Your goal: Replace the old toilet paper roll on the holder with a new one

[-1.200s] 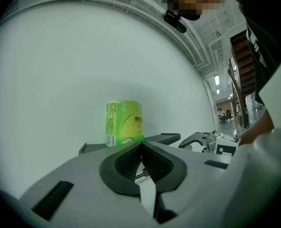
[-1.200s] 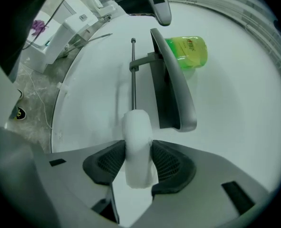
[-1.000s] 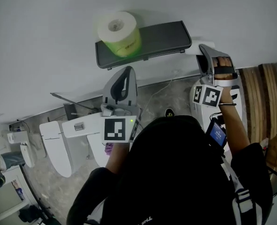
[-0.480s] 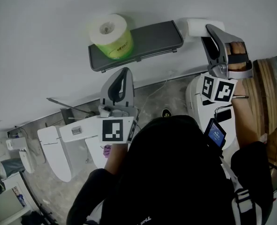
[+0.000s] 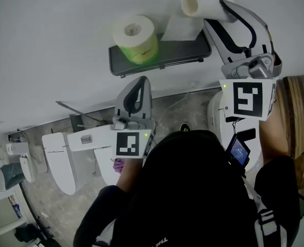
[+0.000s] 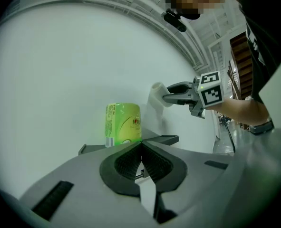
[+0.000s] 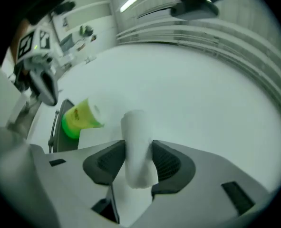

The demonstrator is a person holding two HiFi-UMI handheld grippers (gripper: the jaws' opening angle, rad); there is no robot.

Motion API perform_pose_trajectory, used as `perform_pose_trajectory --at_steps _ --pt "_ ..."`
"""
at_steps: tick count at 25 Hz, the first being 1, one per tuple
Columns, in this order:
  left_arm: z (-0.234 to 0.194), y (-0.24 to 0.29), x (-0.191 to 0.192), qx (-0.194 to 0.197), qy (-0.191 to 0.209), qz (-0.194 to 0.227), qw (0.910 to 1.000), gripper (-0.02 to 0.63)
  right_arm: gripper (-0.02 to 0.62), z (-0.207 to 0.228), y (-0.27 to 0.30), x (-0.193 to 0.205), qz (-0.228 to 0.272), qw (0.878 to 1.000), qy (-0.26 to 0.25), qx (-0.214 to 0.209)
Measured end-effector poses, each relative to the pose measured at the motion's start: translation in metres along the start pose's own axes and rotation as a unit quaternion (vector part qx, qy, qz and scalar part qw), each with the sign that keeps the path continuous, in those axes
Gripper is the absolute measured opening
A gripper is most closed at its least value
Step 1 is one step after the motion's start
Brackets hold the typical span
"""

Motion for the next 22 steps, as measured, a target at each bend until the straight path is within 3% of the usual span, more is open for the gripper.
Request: perform_pose_trajectory --at_steps 2,5,11,13,15,22 --pt "0.001 -0.001 -0.001 -0.002 0.001 0.008 1.0 0.021 0.187 0.005 0.007 0.001 0.018 0.994 0.104 -0.013" --pt "-0.001 -0.004 -0.005 -0.008 0.0 0.012 0.9999 0.021 0.186 0.0 0.018 0.016 0.015 0.969 0.239 -0.058" --pt "-0.004 -0.007 -0.001 -0.013 -0.002 0.008 0.9999 0.021 0.187 -0.036 0.025 0.065 -0.026 0.883 0.453 -0.118" --pt "-0.003 -0.006 -0.001 -0.011 -0.002 0.009 0.9999 0.021 0.187 -0.044 0.025 0.075 -0.034 0.862 0.49 -0.128" --pt "-0.002 -0.005 -0.001 -0.009 -0.001 0.008 0.9999 0.021 0.187 -0.049 0.025 0.081 -0.035 0.848 0.512 -0.134" --pt "-0.002 -0.005 -0.001 -0.006 -0.001 0.003 1.0 0.021 0.187 -0.06 0.024 0.094 -0.05 0.828 0.543 -0.132"
Point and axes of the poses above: the fingertips, and each gripper's own axes: y forward along the fingers, z to its right, x out of its underside, the point moved 10 cm from there along -y, backward along the fingers, and after that the axes turned 6 degrees about x, right-handed, at the moved point
